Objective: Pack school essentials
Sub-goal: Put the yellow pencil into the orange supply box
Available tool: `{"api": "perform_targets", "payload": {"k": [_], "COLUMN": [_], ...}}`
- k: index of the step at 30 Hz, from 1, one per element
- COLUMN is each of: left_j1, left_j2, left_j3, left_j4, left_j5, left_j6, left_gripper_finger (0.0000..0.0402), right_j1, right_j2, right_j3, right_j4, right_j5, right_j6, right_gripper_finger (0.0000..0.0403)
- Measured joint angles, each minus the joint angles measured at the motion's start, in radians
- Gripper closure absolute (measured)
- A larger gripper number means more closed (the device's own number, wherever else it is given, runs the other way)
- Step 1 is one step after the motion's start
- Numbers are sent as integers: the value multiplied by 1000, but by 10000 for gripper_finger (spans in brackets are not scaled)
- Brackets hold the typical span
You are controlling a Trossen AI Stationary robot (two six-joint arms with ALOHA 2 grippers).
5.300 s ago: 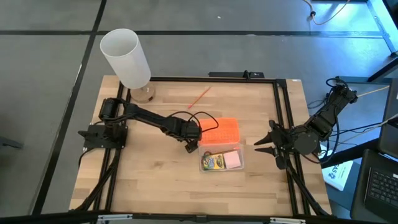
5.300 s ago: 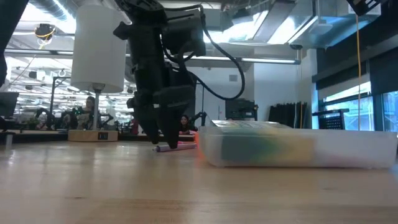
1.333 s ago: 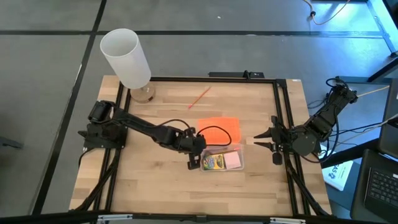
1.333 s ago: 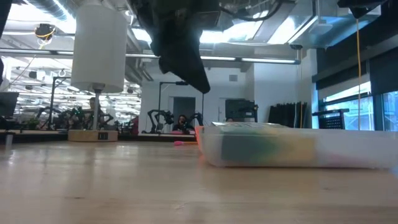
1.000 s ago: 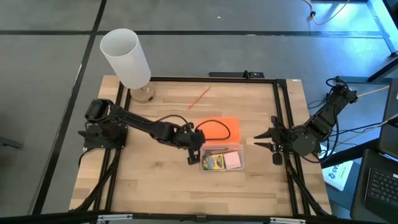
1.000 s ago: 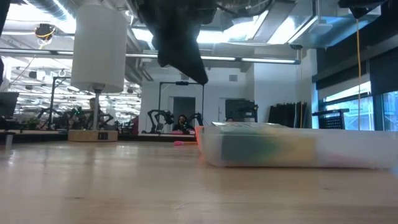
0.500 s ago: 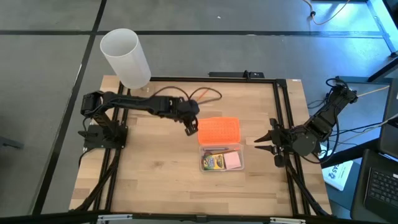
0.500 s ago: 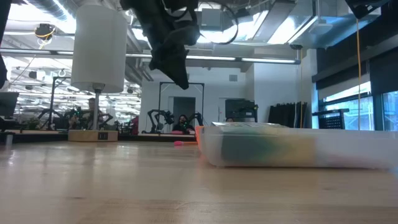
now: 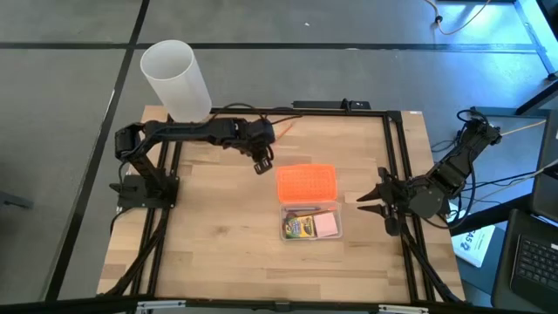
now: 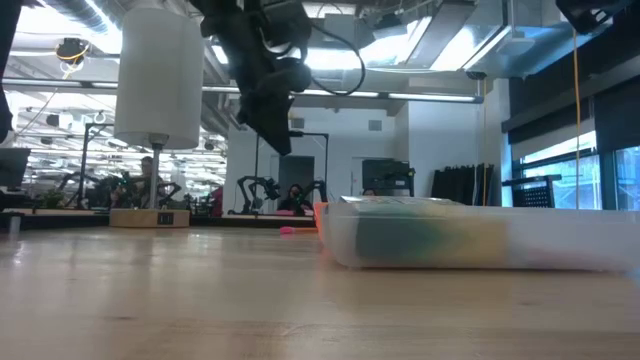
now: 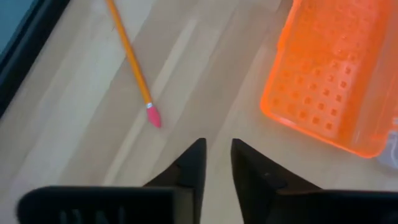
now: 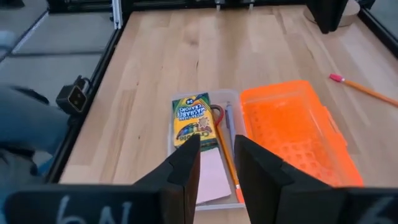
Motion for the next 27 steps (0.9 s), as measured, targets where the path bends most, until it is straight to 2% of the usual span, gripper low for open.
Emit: {"api": "perform_targets", "payload": {"k": [8, 19, 24, 27], "left_j1": [57, 127, 170, 178], "left_j2": [15, 100, 158, 187], "left_j3": [0, 0, 0, 0], "left_j4": [13, 93, 103, 116], "left_j5": [-6, -2, 96, 96], "left_j6": [47, 49, 42, 45], "left_gripper_finger": [277, 276, 275, 274], "right_j1": [0, 0, 0, 0], "right_j2": [0, 0, 0, 0], "right_j3": [0, 0, 0, 0], "right_j4": [3, 6, 6, 6], "right_j5": [18, 71, 72, 72], "right_j6": [30, 59, 72, 53], "right_gripper_finger": [302, 302, 302, 302]}}
